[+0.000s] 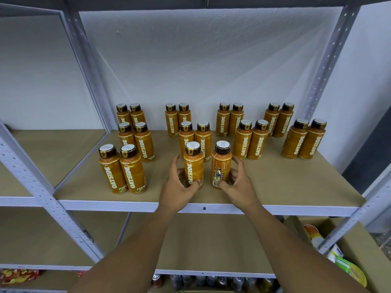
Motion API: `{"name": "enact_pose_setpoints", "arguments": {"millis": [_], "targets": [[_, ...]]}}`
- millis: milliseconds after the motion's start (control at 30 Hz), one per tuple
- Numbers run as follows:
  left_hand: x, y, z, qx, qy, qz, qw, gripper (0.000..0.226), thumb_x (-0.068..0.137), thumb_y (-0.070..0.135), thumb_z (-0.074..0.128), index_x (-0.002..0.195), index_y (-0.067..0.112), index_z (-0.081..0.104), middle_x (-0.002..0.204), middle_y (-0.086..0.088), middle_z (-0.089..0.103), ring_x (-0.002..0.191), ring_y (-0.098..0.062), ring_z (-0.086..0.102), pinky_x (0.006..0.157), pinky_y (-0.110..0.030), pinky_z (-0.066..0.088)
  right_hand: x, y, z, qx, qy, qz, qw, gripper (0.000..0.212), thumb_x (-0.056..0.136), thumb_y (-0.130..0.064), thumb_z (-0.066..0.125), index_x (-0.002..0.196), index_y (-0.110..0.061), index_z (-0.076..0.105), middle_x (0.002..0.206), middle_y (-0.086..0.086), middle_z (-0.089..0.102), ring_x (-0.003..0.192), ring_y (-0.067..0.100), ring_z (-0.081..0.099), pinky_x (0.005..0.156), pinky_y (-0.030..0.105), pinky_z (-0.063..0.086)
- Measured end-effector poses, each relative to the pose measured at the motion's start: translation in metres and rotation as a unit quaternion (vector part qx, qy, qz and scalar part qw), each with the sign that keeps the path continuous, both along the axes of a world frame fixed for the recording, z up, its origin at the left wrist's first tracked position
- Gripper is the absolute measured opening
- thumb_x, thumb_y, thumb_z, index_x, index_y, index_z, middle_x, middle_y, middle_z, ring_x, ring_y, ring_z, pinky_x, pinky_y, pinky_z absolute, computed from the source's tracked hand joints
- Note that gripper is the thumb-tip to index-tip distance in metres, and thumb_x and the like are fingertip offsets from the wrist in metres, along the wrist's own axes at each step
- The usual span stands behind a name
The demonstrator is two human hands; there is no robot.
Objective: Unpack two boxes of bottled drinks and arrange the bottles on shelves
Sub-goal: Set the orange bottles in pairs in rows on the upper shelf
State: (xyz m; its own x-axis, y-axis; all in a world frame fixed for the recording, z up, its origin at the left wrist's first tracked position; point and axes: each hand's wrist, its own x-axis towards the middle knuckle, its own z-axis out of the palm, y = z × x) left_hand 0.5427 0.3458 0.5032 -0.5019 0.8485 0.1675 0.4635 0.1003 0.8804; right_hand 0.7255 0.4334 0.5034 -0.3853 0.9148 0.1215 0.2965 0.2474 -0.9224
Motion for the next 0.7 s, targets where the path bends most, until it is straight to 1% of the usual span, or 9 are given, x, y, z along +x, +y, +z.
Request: {"name": "enact_pose_setpoints", "arguments": {"millis": [100,167,267,333,400,500,567,633,700], "targets": [[0.0002,-0.0002,0.0000,0.000,0.000,0.000,1.000,0.104,0.085,0.034,0.083,0.159,0.038,0.011,0.145,0.002,0.057,0.118,-0.006,0.054,0.094,-0.026,0.047,0.0003,0.0004,0.0004,0.002,0.000,-0.004,1.000,0.092,0.083,-0.013,0.080,0.150,-0.041,0.024,0.145,0.001,0.058,0.132,0.019,0.055,0.109,0.034,0.046],[0.0001,-0.0001,-0.0003,0.000,-0.001,0.002,1.000,0.103,0.085,0.034,0.083,0.159,0.039,0.011,0.145,0.002,0.057,0.123,-0.010,0.056,0.094,-0.027,0.048,-0.0003,-0.0005,0.0015,0.007,-0.005,-0.006,1.000,0.091,0.082,-0.015,0.083,0.150,-0.037,0.026,0.143,0.000,0.057,0.126,0.015,0.055,0.101,0.026,0.046],[0.0002,0.0002,-0.0007,-0.001,0.000,0.002,1.000,0.103,0.085,0.035,0.083,0.159,0.039,0.011,0.146,0.002,0.056,0.129,-0.016,0.057,0.095,-0.029,0.048,-0.0025,-0.0011,0.0025,0.018,-0.010,-0.016,1.000,0.094,0.078,-0.027,0.089,0.149,-0.037,0.028,0.134,-0.004,0.057,0.116,0.011,0.056,0.088,0.017,0.045],[0.0001,0.0004,-0.0012,0.000,-0.002,0.001,1.000,0.103,0.085,0.035,0.083,0.159,0.039,0.011,0.146,0.002,0.056,0.129,-0.016,0.057,0.096,-0.028,0.049,-0.0031,-0.0010,0.0031,0.021,-0.009,-0.024,0.999,0.095,0.075,-0.034,0.091,0.147,-0.038,0.029,0.129,-0.005,0.058,0.112,0.011,0.058,0.083,0.016,0.047],[0.0001,0.0003,-0.0014,0.001,-0.002,0.001,1.000,0.103,0.085,0.035,0.083,0.159,0.039,0.011,0.147,0.002,0.056,0.129,-0.016,0.057,0.096,-0.028,0.048,-0.0033,-0.0006,0.0031,0.021,-0.010,-0.030,0.999,0.097,0.074,-0.037,0.091,0.148,-0.038,0.029,0.128,-0.005,0.058,0.111,0.013,0.058,0.084,0.019,0.049],[-0.0005,0.0003,-0.0024,0.001,0.000,0.003,1.000,0.103,0.085,0.036,0.083,0.159,0.040,0.011,0.146,0.002,0.056,0.129,-0.016,0.057,0.097,-0.029,0.049,-0.0036,-0.0013,0.0041,0.024,-0.015,-0.031,0.999,0.099,0.074,-0.038,0.091,0.150,-0.037,0.028,0.132,-0.002,0.058,0.115,0.015,0.058,0.087,0.022,0.050],[-0.0005,0.0002,-0.0029,0.003,0.001,0.003,1.000,0.103,0.085,0.037,0.083,0.159,0.040,0.011,0.146,0.002,0.056,0.128,-0.016,0.057,0.097,-0.029,0.049,-0.0032,-0.0017,0.0046,0.021,-0.007,-0.027,0.999,0.102,0.073,-0.040,0.091,0.152,-0.037,0.026,0.141,-0.001,0.055,0.124,0.018,0.056,0.094,0.026,0.050],[-0.0006,0.0006,-0.0031,0.003,0.001,0.003,1.000,0.103,0.085,0.036,0.083,0.159,0.039,0.011,0.147,0.001,0.056,0.129,-0.016,0.057,0.097,-0.029,0.049,-0.0023,-0.0022,0.0048,0.014,0.009,-0.020,1.000,0.104,0.075,-0.039,0.090,0.154,-0.038,0.022,0.151,-0.002,0.048,0.134,0.018,0.051,0.102,0.030,0.047],[-0.0002,0.0009,-0.0030,0.004,0.003,0.003,1.000,0.103,0.085,0.036,0.083,0.159,0.039,0.012,0.146,0.002,0.056,0.129,-0.016,0.057,0.097,-0.029,0.049,-0.0013,-0.0025,0.0046,0.009,0.017,-0.012,1.000,0.104,0.078,-0.037,0.088,0.155,-0.041,0.019,0.157,-0.003,0.044,0.141,0.019,0.045,0.108,0.034,0.044]]}}
